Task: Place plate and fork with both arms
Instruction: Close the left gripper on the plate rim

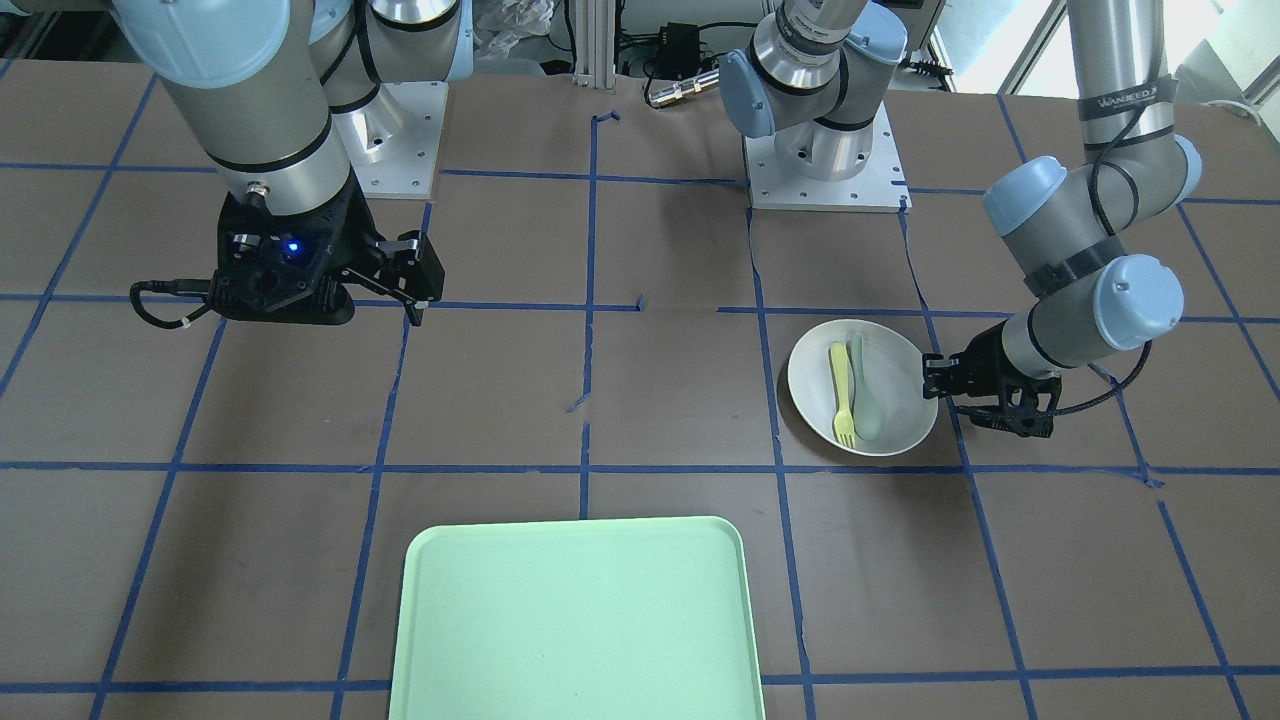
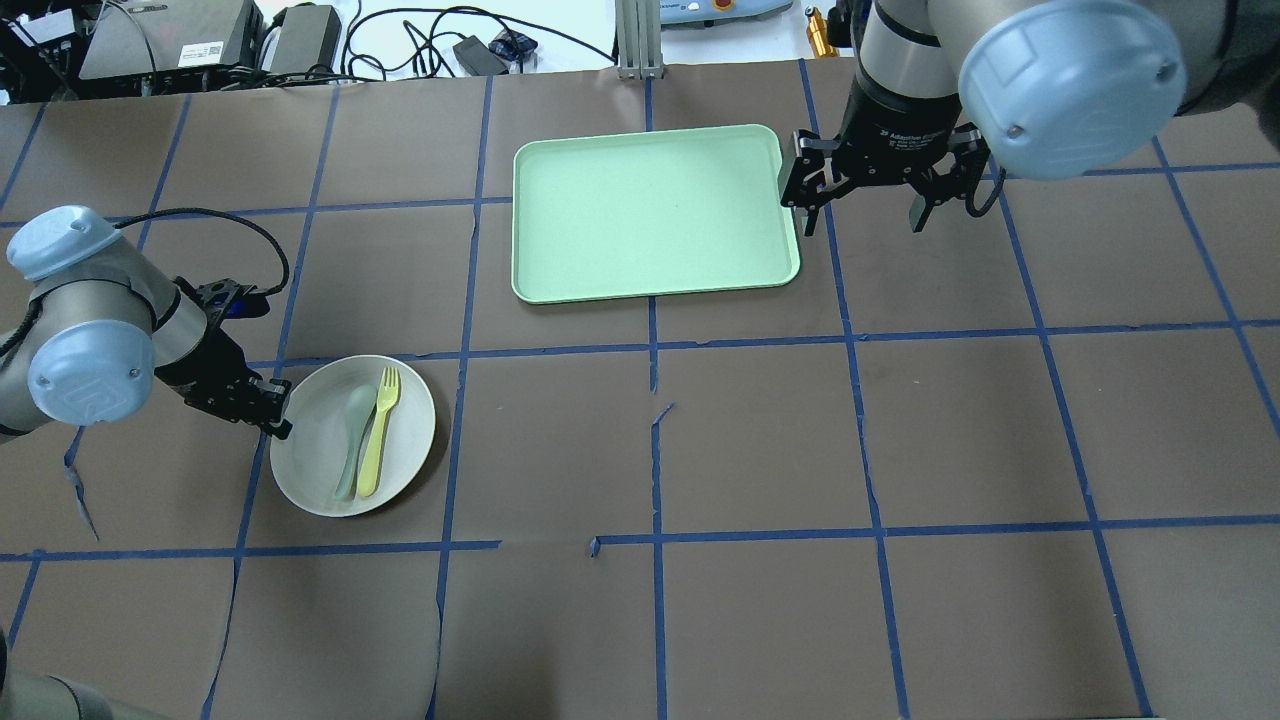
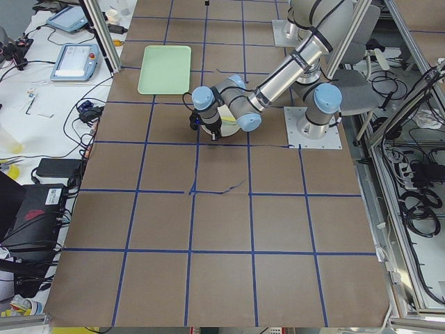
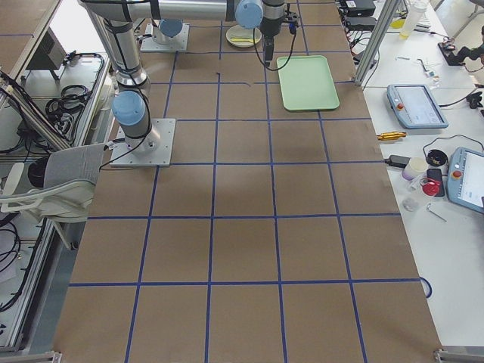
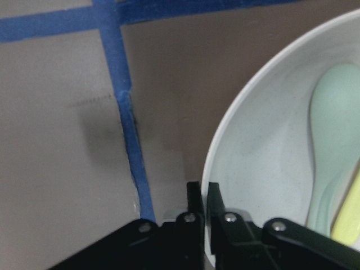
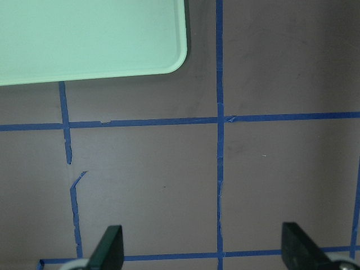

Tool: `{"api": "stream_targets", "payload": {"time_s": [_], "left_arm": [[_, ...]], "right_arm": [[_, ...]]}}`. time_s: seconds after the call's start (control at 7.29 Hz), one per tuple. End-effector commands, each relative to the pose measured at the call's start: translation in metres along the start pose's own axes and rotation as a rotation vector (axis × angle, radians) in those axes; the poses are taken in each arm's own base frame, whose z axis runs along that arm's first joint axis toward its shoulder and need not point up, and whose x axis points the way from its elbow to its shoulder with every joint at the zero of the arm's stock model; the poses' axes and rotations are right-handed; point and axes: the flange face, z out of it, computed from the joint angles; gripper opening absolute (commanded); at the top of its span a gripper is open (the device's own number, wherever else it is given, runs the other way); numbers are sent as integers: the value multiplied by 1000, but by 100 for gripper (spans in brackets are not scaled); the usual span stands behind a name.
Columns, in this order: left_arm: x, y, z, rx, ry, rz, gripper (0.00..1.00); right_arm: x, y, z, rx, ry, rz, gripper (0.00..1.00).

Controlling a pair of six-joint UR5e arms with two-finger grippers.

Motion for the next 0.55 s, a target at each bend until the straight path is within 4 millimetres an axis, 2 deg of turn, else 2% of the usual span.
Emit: {"api": "stream_targets", "payload": {"time_s": [0.0,0.14,0.27,0.41], "left_arm": [[1,-14,-45,20,75,-13,0],[-4,-28,-76,-4,112,-25,0],[-4,-40,-99,6,147,-86,0],[7,-55,-105,63,237,-144,0]], "right_arm": [[0,0,0,1,1,-1,100],[0,0,0,2,1,-1,100],[0,0,0,4,1,-1,100],[0,-1,-1,8,1,-2,100]]}}
